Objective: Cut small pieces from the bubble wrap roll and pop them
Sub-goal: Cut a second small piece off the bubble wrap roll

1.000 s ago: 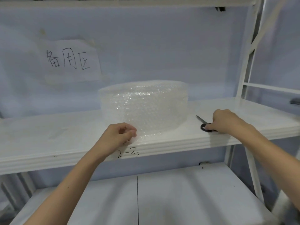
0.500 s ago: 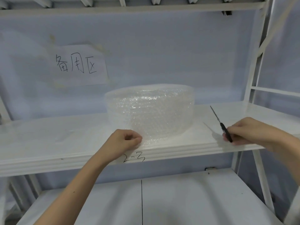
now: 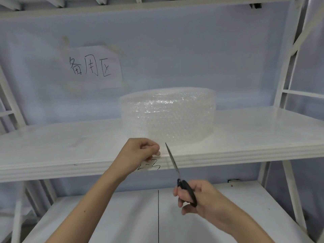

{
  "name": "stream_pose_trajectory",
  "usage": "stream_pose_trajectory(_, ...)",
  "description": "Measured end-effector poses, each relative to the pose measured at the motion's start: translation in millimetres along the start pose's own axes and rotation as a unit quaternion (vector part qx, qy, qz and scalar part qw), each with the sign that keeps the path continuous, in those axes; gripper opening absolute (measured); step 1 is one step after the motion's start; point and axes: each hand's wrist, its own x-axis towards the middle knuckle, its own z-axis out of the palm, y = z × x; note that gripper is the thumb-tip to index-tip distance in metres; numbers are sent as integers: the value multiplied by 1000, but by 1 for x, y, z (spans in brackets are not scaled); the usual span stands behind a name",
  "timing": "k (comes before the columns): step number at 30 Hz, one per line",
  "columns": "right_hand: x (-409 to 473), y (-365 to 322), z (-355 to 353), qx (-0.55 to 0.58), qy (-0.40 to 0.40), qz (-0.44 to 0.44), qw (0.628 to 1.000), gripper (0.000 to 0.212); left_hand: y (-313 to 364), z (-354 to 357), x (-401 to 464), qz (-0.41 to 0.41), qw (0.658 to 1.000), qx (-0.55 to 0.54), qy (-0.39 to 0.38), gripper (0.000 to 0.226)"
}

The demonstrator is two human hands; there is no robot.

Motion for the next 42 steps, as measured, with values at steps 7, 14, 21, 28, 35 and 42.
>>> stream_pose_trajectory(7,11,22,13,75,-2,40,996,33,-8,-3,-2,-17,999,14,28,11)
stream_pose_trajectory(14,28,29,12,54,-31,40,997,46,-9,-1,-3,-8,998,16,58,9)
stream_pose_trajectory(21,49,24,18,23,-56,9,998,45,-10,-1,-4,-6,999,11,51,8)
stream_pose_trajectory(28,63,18,17,15,-51,-7,999,43,-10,-3,-4,-5,999,0,39,8)
stream_pose_trajectory(35,67,12,15,-15,-51,-28,998,42,-13,-4,-1,-7,999,-18,41,9)
stream_pose_trajectory(42,67,10,20,-27,-41,-52,997,36,-14,-3,-4,-13,998,-50,44,8)
